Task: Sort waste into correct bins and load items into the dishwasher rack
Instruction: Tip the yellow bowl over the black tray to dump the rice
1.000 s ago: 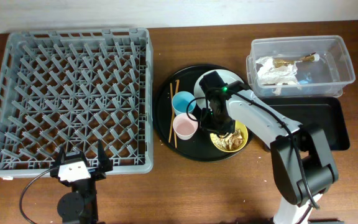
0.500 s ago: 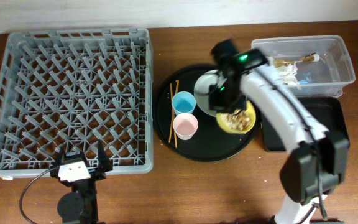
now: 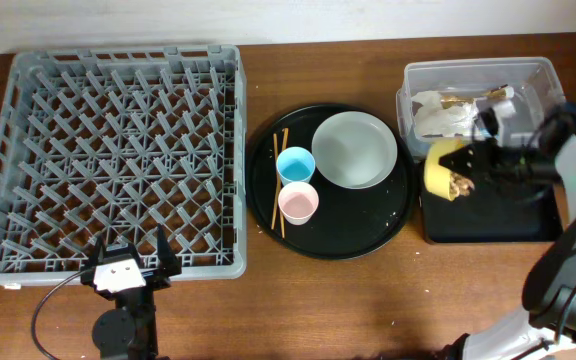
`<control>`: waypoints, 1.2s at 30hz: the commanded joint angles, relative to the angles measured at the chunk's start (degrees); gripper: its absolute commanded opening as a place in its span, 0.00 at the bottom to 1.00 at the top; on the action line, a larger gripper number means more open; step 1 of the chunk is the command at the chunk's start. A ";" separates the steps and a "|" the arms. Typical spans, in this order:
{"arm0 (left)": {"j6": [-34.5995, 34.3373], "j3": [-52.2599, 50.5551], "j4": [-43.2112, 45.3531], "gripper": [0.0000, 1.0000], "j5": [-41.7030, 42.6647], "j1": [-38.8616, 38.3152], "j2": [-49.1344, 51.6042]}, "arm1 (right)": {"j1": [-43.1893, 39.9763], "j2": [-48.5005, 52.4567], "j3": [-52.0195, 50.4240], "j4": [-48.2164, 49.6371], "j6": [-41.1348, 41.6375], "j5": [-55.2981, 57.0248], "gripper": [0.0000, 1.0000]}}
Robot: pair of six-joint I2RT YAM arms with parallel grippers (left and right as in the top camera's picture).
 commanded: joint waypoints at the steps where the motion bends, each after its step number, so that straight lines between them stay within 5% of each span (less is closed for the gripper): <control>1: 0.90 -0.22 -0.09 0.99 -0.44 0.13 -0.28 | -5.27 -1.01 -4.22 0.20 -9.79 -15.08 0.04; 7: 0.90 -0.22 -0.09 0.99 -0.44 0.13 -0.28 | -11.10 -1.01 -5.55 0.20 -11.98 -29.79 0.04; 28: 0.90 -0.22 -0.09 0.99 -0.44 0.13 -0.28 | -16.70 -1.03 -5.42 -11.69 -6.14 -29.77 0.04; 32: 0.90 -0.22 -0.09 0.99 -0.44 0.13 -0.26 | -14.60 -1.46 -5.16 -12.74 -10.23 -29.59 0.04; 36: 0.90 -0.22 -0.09 0.99 -0.44 0.13 -0.28 | -3.72 -3.74 -4.81 -13.44 -11.10 -27.23 0.04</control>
